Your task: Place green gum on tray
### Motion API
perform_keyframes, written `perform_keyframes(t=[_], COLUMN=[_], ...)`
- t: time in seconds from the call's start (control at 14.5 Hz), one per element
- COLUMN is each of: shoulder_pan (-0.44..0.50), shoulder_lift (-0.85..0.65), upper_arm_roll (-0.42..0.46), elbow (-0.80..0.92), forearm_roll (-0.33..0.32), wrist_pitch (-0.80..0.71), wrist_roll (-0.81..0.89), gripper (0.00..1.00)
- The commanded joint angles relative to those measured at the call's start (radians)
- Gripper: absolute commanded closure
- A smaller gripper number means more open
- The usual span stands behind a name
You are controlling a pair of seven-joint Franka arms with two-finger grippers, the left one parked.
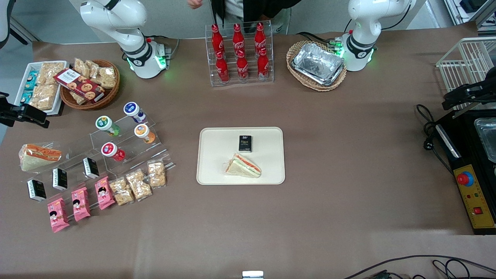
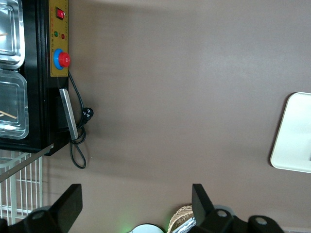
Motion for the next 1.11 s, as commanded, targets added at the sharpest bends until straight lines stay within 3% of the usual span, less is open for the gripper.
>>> perform_keyframes(t=[0.0,0.28,0.48,1.04], shoulder_pan=[-0.002,-0.006,-0.014,-0.015], shoulder_lift=[0.002,-0.001,-0.005,-0.100], upper_arm_roll=[0.001,-0.001,-0.009,-0.024], elbow=[0.013,0.008,0.002,-0.113], forearm_roll=[0.012,0.038,0.094,0.089], wrist_pitch=[-0.001,-0.007,-0.001,0.042], wrist_roll=[-0.014,-0.014,-0.023,-0.071], gripper=[0.00,0.00,0.00,0.00])
